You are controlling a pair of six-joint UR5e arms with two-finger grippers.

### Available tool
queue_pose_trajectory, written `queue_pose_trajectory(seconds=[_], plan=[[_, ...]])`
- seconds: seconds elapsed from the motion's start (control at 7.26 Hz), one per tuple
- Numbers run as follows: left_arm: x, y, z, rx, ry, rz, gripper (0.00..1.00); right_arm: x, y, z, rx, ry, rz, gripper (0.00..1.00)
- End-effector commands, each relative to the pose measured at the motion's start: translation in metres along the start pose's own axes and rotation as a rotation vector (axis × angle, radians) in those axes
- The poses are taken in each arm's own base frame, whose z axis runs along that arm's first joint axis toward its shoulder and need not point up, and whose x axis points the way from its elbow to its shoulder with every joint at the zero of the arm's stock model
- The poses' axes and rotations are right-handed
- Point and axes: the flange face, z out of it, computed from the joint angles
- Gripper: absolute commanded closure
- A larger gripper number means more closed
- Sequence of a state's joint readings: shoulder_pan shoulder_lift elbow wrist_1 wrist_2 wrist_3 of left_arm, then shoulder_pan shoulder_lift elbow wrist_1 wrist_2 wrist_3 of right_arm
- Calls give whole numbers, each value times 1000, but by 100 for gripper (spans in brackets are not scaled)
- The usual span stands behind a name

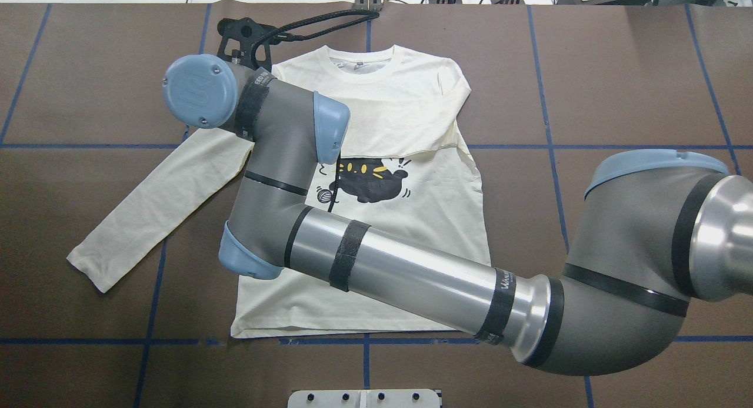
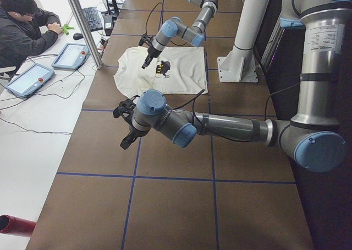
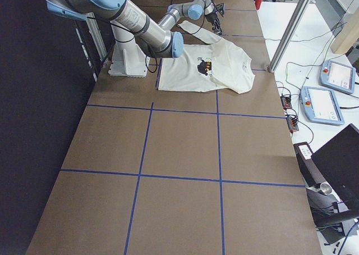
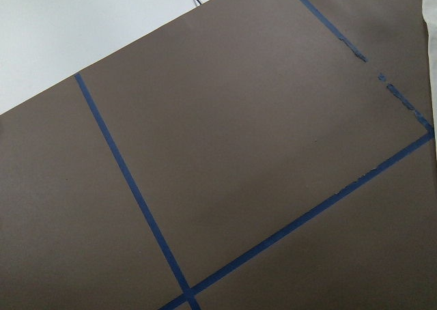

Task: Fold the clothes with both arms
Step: 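Carry the sleeve across the shirt chest with the right gripper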

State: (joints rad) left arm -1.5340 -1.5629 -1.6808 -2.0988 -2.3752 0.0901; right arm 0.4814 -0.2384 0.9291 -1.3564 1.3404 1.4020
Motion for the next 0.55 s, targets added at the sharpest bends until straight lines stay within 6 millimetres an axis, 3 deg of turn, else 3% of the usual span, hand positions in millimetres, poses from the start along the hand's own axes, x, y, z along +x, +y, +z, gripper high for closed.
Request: queue_pose_trajectory(seconds=[0.0, 0.28, 0.41], plan=[[6, -17, -8, 36, -4, 39, 0, 4, -35, -3, -45, 1, 35, 0], [15, -47, -17, 110, -4, 36, 0, 36, -103, -5, -166, 49, 70, 0], [29, -55, -16, 165, 15, 15, 0, 62, -142, -13, -246, 79, 47, 0]])
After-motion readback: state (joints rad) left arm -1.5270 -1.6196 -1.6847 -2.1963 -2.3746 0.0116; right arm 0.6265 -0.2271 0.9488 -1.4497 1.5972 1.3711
